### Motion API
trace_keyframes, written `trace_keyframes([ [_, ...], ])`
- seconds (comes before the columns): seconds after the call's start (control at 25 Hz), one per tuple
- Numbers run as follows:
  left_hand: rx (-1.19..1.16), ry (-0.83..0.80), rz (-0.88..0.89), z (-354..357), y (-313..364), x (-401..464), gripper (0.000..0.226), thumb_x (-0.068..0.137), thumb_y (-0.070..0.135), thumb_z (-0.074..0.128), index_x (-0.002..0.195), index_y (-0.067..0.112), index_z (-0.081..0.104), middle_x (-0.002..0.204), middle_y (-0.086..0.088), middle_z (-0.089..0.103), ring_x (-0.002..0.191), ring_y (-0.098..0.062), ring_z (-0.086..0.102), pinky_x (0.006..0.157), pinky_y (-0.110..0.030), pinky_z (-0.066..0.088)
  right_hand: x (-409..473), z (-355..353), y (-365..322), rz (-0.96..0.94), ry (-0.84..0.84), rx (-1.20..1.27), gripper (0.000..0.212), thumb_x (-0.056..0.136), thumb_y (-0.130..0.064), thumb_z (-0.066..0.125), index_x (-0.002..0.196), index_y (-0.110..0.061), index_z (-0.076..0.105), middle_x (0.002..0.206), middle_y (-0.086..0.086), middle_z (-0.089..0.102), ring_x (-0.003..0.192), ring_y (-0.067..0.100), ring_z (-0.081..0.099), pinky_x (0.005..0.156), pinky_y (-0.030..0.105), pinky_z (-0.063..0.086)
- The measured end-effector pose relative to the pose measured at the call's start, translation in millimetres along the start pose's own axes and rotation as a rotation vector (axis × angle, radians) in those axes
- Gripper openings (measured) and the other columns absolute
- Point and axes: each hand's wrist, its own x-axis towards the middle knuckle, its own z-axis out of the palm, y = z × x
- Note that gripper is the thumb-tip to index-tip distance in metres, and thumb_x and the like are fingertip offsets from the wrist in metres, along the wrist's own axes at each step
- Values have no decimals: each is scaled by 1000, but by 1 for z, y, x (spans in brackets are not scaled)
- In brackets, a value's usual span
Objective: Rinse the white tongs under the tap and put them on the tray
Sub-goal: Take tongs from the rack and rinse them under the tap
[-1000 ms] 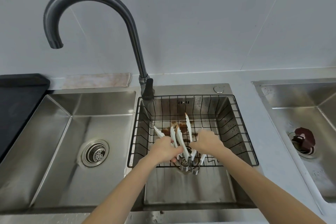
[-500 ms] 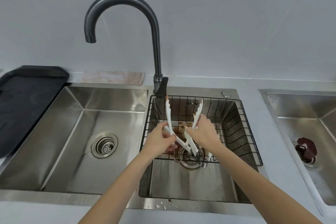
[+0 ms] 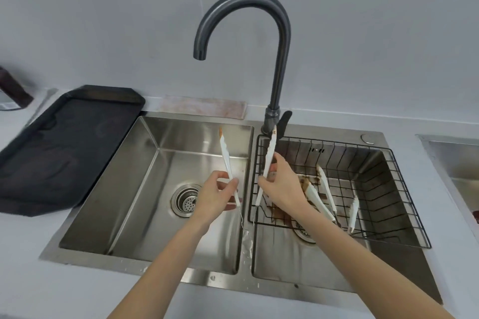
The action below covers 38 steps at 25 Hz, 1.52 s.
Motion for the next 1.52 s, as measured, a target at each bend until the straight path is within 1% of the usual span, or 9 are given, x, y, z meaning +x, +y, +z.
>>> trace_keyframes([
  [0.24,-41,-36,-29,-61,1,20,12,90,12,55,98,9,46,82,-6,57,68,-15,65,56,-24,56,12,52,-29,10,-22,16,44,87,-9,55,129,-14,44,99,-5,56,70,1,55,63,13,44],
  [0.52,-2,-22,-55,-109,-8,57,18,88,7,54,106,10,52,97,-13,61,58,-7,68,61,-31,59,36,81,-49,101,2,39,52,93,-22,52,141,-12,36,121,4,60,98,11,55,91,32,51],
  [0.64,-1,-37,-78,-122,-9,70,17,89,6,52,104,12,51,95,-9,62,53,-3,67,57,-27,59,49,72,-47,177,143,75,51,95,-21,48,143,-11,34,114,1,56,108,16,57,94,33,50],
  [0.8,25,-19,-110,-131,-12,84,17,88,6,52,104,11,53,92,-9,63,79,-25,67,63,-32,58,71,38,-46,254,448,57,62,94,-17,50,147,-8,20,144,17,33,92,12,54,98,33,46],
  [0.88,65,2,-114,-134,-15,90,15,87,6,52,101,10,57,89,-10,64,85,-29,65,69,-39,57,89,18,-45,311,491,-11,71,94,-19,49,150,-6,8,151,19,19,111,22,51,101,32,38],
  [0.96,81,14,-123,-135,-19,96,14,87,6,53,97,8,63,83,-8,64,84,-30,64,69,-39,58,111,2,-38,350,485,-20,72,93,-23,51,150,-8,10,149,20,26,125,32,47,104,40,40],
  [1.08,92,24,-127,-137,-19,95,20,88,5,51,76,16,62,77,-5,63,74,-24,65,58,-29,56,131,-5,-28,354,503,92,43,94,-23,49,132,-4,39,120,20,56,104,31,62,79,33,59],
  [1.16,91,30,-131,-137,-20,93,26,87,5,50,70,20,60,74,-4,64,66,-16,64,52,-23,54,132,-3,-22,347,513,125,34,96,-21,45,124,-2,45,104,16,59,93,28,64,68,27,57],
  [1.52,98,29,-115,-138,-21,80,19,87,5,51,88,18,65,74,0,65,75,-21,66,59,-26,56,122,7,-11,319,548,151,22,95,-17,41,115,-7,46,116,21,62,107,34,63,88,36,49],
])
